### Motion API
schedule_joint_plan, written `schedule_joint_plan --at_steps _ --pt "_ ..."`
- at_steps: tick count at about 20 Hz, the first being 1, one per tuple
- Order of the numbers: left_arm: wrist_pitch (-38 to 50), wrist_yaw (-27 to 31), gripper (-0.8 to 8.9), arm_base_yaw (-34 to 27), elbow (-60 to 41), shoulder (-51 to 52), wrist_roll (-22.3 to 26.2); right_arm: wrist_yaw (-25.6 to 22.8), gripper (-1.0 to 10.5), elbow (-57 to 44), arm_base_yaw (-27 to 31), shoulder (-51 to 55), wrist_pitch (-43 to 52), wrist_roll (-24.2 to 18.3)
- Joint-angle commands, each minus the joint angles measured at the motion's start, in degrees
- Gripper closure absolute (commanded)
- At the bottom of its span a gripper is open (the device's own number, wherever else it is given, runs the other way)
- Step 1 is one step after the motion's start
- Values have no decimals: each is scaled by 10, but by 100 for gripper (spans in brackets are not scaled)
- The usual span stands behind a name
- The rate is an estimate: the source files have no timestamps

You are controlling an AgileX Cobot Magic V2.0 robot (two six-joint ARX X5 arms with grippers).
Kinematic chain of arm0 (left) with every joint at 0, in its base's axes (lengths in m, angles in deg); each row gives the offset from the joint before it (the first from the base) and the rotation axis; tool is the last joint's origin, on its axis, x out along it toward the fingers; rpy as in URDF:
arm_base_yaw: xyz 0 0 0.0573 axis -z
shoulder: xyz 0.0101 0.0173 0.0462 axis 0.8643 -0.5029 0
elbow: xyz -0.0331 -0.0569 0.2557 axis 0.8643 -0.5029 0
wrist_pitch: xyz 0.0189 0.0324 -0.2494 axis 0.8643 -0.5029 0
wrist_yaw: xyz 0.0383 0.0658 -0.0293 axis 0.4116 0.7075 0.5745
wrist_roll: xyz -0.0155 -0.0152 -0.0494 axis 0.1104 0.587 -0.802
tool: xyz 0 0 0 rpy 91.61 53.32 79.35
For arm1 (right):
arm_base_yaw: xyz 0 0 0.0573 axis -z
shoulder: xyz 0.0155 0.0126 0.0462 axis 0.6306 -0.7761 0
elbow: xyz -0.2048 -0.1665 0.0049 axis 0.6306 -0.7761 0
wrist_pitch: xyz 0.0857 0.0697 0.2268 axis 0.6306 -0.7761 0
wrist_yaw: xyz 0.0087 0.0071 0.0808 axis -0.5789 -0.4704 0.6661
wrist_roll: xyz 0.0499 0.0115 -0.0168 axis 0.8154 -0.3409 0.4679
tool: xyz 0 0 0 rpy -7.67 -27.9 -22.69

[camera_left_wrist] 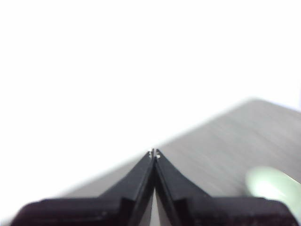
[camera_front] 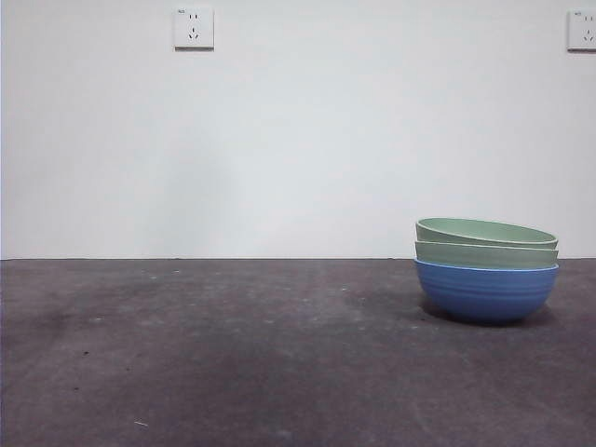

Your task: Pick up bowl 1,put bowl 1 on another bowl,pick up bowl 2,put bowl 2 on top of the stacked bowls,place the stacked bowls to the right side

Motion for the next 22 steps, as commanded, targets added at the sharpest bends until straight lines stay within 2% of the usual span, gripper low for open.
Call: schedule_joint_plan --at_steps 1,6,9,16,22 --pt "85 3 817 -56 -105 68 11 -2 942 -5 0 0 1 -5" --pt "316 24 817 -142 -412 253 10 -2 942 -5 0 0 1 -5" --pt "385 24 817 -162 -571 349 1 -2 942 -5 0 0 1 -5" --pt "387 34 817 -187 -816 499 -44 -2 942 -5 0 0 1 -5" --pt "387 38 817 -187 -925 558 -71 -2 942 -5 0 0 1 -5"
